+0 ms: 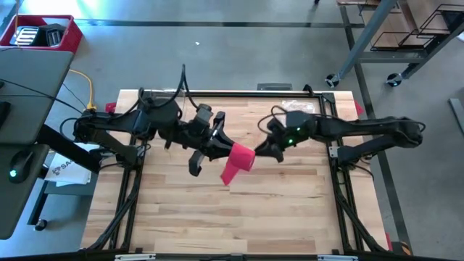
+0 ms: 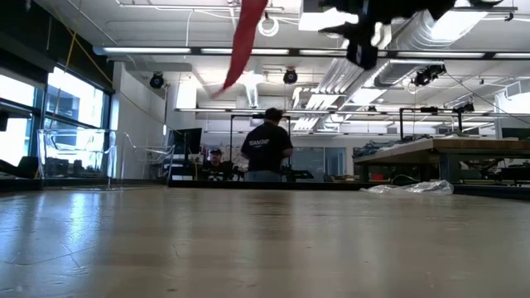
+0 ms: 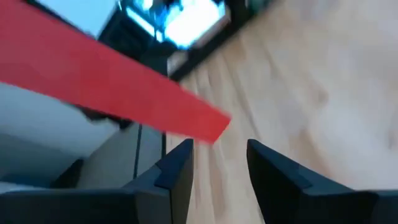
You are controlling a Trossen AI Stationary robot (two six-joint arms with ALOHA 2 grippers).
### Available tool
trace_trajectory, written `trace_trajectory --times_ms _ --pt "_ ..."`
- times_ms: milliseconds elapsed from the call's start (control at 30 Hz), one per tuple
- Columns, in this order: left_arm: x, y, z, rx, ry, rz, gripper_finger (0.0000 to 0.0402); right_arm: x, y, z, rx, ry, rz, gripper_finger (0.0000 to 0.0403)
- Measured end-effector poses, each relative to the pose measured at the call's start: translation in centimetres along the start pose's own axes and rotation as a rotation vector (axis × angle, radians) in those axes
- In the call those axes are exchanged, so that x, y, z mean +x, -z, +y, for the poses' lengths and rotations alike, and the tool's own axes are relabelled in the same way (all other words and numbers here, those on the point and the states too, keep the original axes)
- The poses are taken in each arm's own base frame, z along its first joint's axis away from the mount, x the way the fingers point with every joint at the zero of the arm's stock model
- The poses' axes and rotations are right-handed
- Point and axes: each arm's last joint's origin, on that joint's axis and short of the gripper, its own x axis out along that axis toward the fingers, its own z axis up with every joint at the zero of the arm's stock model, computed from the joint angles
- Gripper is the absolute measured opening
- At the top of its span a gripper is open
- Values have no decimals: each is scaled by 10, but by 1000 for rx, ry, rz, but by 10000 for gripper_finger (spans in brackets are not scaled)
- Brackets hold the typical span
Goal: Roll bandage
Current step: Roll the red bandage
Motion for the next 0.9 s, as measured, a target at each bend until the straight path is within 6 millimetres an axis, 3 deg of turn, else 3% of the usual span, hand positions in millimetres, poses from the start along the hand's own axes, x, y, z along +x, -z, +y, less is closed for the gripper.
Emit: trace_trajectory --times_ms 167,333,467,667,767,900 --pt "0 -1 -2 -8 -32 -34 14 -20 -28 54 -171 -1 -211 142" --pt "-5 -11 -4 -56 -18 -102 14 -40 -53 123 -417 32 -440 142" --pt "-12 -19 -2 -82 -16 -141 14 -47 -68 168 -586 67 -554 142" --pt "-26 -31 0 -153 -16 -188 14 -30 -83 224 -733 70 -604 142" --pt "-35 -36 -6 -134 3 -204 14 -14 -83 245 -801 213 -572 142" --pt "-47 -42 -17 -131 60 -211 14 -9 -84 269 -821 416 -578 142"
